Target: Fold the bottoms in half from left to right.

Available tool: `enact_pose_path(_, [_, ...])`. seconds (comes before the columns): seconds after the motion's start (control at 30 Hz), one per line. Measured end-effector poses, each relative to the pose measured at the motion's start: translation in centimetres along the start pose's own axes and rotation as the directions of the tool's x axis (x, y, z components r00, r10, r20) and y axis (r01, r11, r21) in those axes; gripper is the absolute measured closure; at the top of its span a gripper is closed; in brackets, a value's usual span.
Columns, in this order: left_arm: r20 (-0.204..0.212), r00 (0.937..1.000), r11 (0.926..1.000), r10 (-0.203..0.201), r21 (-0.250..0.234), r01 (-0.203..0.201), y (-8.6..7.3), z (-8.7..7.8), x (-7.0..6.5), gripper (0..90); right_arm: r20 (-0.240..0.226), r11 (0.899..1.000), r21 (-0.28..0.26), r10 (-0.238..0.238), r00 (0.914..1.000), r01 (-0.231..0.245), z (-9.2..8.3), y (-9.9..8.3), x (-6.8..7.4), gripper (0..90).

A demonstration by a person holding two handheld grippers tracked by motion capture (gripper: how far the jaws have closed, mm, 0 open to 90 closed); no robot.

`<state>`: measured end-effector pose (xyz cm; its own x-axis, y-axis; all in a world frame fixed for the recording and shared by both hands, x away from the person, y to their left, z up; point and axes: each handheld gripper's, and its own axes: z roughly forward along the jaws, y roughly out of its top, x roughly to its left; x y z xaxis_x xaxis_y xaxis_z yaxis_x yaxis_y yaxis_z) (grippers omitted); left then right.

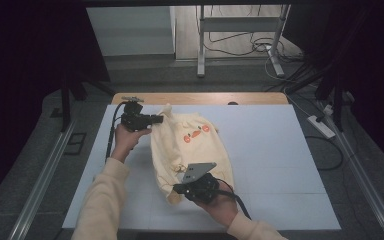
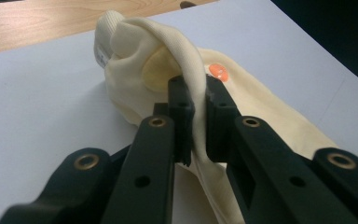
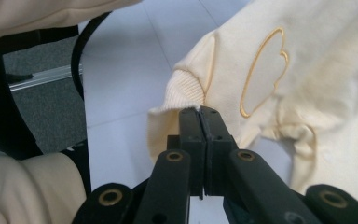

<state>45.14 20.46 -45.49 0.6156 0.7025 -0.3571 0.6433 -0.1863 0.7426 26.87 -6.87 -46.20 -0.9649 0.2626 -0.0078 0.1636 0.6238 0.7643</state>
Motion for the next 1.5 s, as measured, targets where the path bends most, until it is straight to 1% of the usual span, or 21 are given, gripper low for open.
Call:
enact_pose_path(0.1, [-0.007, 1.0000, 1.0000, 0.003, 0.005, -0.003, 0.0, 0.2, -0.1, 82.2, 0.015, 1.000, 0.003, 0.015, 0.9998, -0.016, -0.6, -0.6, -0.3, 88.7])
enact_pose_path(0.2, [0.007, 1.0000, 1.0000, -0.003, 0.000, 0.003, 0.1, 0.4, -0.2, 82.3, 0.026, 1.000, 0.007, 0.030, 0.9992, -0.031, -1.2, -1.2, -0.7, 88.7])
enact_pose_path(0.3, [0.009, 1.0000, 1.0000, 0.002, 0.002, -0.002, 0.2, 0.6, -0.4, 82.2, 0.030, 0.999, 0.010, 0.040, 0.9987, -0.040, -1.7, -1.6, -1.1, 88.7])
enact_pose_path(0.37, [0.018, 0.9998, 1.0000, 0.000, -0.004, 0.000, 0.2, 0.8, -0.5, 82.3, 0.037, 0.999, 0.009, 0.046, 0.9982, -0.046, -2.1, -1.9, -1.3, 88.7])
enact_pose_path(0.6, [0.044, 0.9990, 0.9999, 0.004, -0.011, -0.004, 0.9, 2.1, -1.5, 82.2, 0.058, 0.998, 0.011, 0.064, 0.9963, -0.065, -3.3, -2.8, -1.7, 88.7])
enact_pose_path(0.7, [0.048, 0.9988, 0.9999, 0.013, -0.003, -0.013, 1.4, 2.6, -2.0, 82.2, 0.068, 0.997, 0.013, 0.069, 0.9953, -0.070, -4.1, -3.2, -1.9, 88.7])
enact_pose_path(0.87, [0.059, 0.9981, 0.9998, 0.019, 0.007, -0.020, 1.9, 3.6, -2.7, 82.2, 0.084, 0.995, 0.005, 0.103, 0.9911, -0.104, -5.2, -4.3, -2.5, 88.7])
enact_pose_path(1.03, [0.060, 0.9977, 0.9992, 0.032, 0.023, -0.033, 2.4, 4.4, -3.3, 82.2, 0.099, 0.992, 0.008, 0.122, 0.9877, -0.123, -6.0, -5.2, -2.9, 88.6])
enact_pose_path(1.17, [0.062, 0.9974, 0.9987, 0.037, 0.033, -0.039, 2.6, 5.0, -3.7, 82.2, 0.093, 0.989, -0.001, 0.150, 0.9843, -0.150, -6.6, -5.7, -3.3, 88.7])
enact_pose_path(1.23, [0.063, 0.9973, 0.9986, 0.039, 0.035, -0.041, 2.7, 5.2, -3.9, 82.2, 0.104, 0.988, 0.002, 0.152, 0.9829, -0.153, -7.0, -5.9, -3.4, 88.6])
enact_pose_path(1.5, [0.064, 0.9969, 0.9977, 0.047, 0.045, -0.050, 3.0, 6.2, -4.6, 82.0, 0.116, 0.984, 0.004, 0.175, 0.9776, -0.177, -7.8, -6.9, -3.6, 88.7])
